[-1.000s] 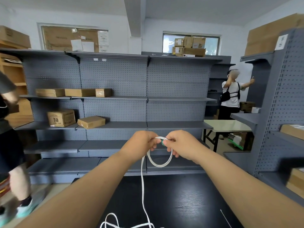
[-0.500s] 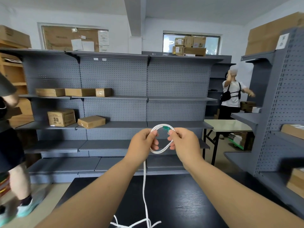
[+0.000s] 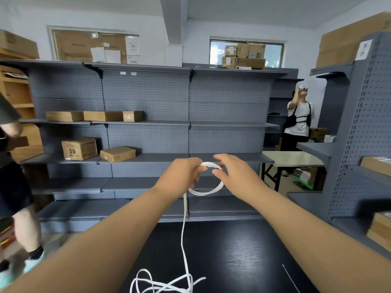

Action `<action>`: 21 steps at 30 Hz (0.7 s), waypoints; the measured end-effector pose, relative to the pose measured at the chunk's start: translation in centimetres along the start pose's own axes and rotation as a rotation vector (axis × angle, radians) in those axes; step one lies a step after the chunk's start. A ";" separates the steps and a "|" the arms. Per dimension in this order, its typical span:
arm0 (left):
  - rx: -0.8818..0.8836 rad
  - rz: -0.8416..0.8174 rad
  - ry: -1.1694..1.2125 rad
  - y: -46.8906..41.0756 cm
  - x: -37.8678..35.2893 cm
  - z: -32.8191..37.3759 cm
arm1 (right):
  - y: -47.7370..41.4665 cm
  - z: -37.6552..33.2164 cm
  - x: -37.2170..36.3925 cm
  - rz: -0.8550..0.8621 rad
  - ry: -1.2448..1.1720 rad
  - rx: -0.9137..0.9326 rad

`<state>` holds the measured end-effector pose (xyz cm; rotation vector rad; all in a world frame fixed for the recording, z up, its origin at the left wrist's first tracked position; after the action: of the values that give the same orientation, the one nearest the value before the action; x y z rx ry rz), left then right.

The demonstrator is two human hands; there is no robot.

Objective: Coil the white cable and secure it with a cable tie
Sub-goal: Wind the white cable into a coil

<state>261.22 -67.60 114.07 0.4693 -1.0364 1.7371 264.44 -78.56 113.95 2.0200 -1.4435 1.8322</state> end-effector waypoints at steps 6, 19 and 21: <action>0.021 0.006 0.045 0.1 -0.2 -0.3 | -0.3 -1.2 0.3 0.006 0.147 0.058; 0.305 0.125 0.894 1.0 -1.2 -3.7 | 2.2 2.5 0.5 0.392 -0.583 -0.311; 0.287 0.216 0.699 1.1 -0.1 -3.7 | 2.1 2.5 -0.7 0.283 -0.631 -0.325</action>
<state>260.85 -64.75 111.51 -0.0957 -0.3467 2.0342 265.05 -80.79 111.59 2.4145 -2.1002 0.9348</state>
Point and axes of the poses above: each hand's wrist, its own y-axis away from the middle knuckle, its own x-axis out of the back of the hand, z = x × y, the point moved 10 cm from there along -y, towards the middle knuckle, and after that the axes turned 10 degrees about x, right-handed, at the moved point
